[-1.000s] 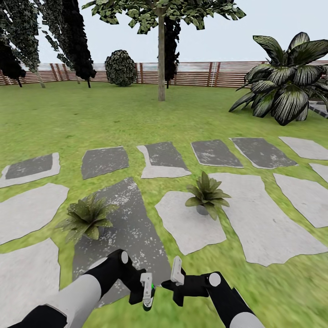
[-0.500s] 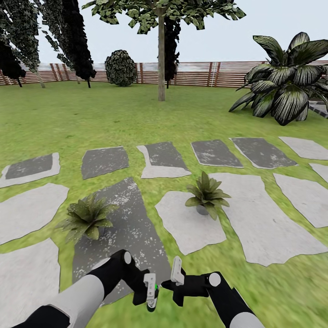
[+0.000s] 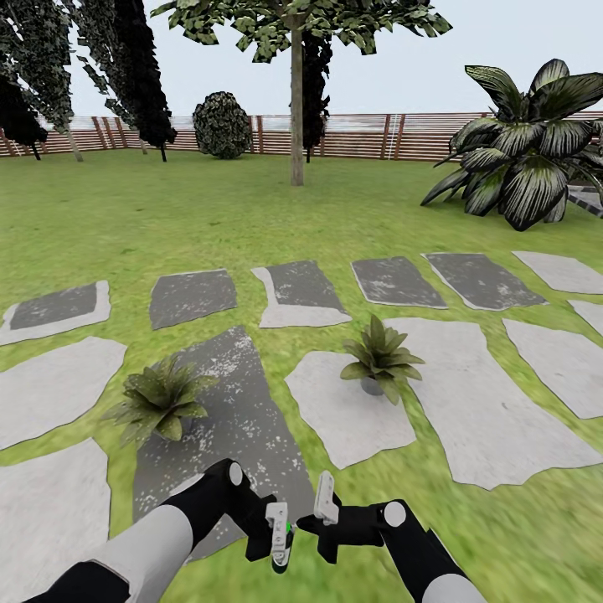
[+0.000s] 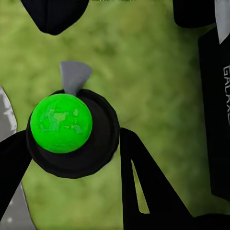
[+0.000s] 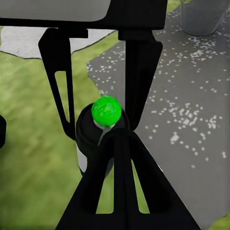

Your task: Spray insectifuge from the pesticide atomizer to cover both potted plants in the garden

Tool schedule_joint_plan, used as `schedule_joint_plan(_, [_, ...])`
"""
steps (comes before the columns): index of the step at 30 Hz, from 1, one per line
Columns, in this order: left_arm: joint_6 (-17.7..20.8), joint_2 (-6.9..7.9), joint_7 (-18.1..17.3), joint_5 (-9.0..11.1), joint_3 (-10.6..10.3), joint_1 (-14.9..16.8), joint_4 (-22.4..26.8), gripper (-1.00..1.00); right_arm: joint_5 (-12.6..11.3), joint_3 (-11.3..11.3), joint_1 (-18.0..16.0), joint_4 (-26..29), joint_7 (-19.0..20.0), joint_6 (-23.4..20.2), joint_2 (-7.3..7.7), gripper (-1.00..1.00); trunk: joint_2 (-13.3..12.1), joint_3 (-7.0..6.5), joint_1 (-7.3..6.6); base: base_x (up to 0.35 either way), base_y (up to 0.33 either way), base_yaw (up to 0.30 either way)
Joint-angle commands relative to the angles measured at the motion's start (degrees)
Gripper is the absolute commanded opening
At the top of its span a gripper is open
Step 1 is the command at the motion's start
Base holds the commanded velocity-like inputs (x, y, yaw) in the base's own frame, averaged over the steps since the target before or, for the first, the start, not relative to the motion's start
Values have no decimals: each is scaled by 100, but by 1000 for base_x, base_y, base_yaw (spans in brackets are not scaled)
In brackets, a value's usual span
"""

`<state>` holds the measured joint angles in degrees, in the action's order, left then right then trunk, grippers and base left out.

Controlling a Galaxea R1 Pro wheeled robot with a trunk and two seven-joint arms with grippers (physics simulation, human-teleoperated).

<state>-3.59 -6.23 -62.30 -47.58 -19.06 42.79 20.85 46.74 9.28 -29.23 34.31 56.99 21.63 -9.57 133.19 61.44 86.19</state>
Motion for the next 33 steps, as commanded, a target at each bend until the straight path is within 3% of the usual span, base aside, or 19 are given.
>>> schedule_joint_plan(1, [-37, -1, -11, -34, -1, 2, 7, -100, 48, 48, -3, 5, 32, 25, -10, -100, 2, 5, -1, 0, 0, 0])
schedule_joint_plan(11, [-37, -62, -11, -30, -1, 2, 7, -100, 46, 48, -3, 6, 32, 25, -10, -100, 2, 5, -1, 0, 0, 0])
schedule_joint_plan(16, [-37, -63, -11, 108, -1, 2, 7, -100, 49, 48, -3, 5, 32, 25, -10, -100, 2, 5, -1, 0, 0, 0])
schedule_joint_plan(25, [-42, -45, -11, 90, 7, 2, 0, -100, 48, 48, -3, 5, 32, 25, -10, -100, 2, 5, -1, 0, 0, 0])
schedule_joint_plan(27, [-43, 13, 12, 63, 7, 2, -13, -100, 47, 48, -3, 5, 32, 25, -10, -100, 2, 5, -1, 0, 0, 0])
schedule_joint_plan(30, [-37, 200, 319, 26, -23, 2, -203, -100, 53, 48, -3, 2, 32, 25, -10, -100, 2, 5, -1, 0, 0, 0])
schedule_joint_plan(31, [-35, 519, 434, 19, -41, 2, -271, -100, 54, 48, -3, -2, 32, 25, -9, -100, 2, 5, -1, 0, 0, 0])
schedule_joint_plan(33, [-36, 720, 456, 21, -44, 2, -286, -100, 55, 48, -3, -23, 32, 25, -10, -100, 2, 5, -1, 0, 0, 0])
